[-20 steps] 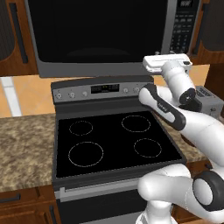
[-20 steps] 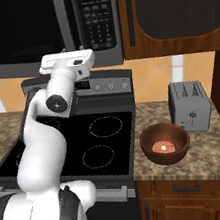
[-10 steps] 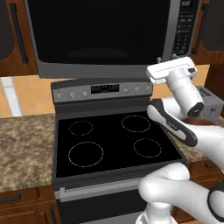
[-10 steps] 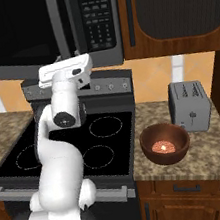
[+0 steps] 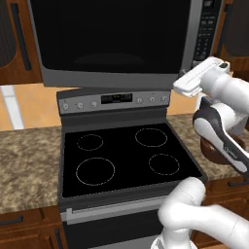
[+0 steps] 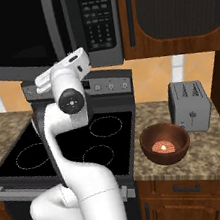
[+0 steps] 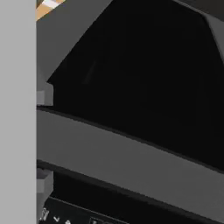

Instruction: Open the microwave, place the bowl with waffle inside the microwave, then close the microwave door and turn it on.

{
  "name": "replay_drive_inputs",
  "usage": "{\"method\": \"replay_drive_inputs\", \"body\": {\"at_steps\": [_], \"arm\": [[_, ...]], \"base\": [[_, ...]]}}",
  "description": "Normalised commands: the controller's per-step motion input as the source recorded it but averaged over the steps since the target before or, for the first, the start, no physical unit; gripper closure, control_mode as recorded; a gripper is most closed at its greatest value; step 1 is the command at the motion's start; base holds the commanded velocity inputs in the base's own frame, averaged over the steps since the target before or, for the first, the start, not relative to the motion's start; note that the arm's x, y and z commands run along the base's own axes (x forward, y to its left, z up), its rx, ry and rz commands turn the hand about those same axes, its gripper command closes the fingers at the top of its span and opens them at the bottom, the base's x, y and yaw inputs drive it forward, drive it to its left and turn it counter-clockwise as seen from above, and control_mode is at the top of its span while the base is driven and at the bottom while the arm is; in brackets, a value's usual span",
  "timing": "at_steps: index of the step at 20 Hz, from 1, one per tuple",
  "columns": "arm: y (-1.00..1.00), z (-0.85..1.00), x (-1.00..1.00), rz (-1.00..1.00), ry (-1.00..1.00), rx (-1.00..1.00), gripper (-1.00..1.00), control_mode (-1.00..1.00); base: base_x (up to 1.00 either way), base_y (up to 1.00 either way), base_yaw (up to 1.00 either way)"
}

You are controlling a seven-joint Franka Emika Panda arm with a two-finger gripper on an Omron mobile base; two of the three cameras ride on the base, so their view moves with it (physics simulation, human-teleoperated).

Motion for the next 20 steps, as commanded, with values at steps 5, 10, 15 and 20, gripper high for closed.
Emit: {"method": "replay_drive_inputs", "body": {"at_steps": [5, 10, 15, 20], "arm": [[1.00, 0.78, -1.00, 0.24, 0.45, -0.47, 1.00, -1.00], [1.00, 0.69, -1.00, 0.26, 0.47, -0.48, 1.00, -1.00], [1.00, 0.27, -1.00, 0.27, 0.37, -0.47, 1.00, -1.00], [1.00, -0.33, -1.00, 0.27, 0.15, -0.49, 1.00, -1.00]], "base": [[0.00, 0.00, 0.00], [0.00, 0.00, 0.00], [0.00, 0.00, 0.00], [0.00, 0.00, 0.00]]}}
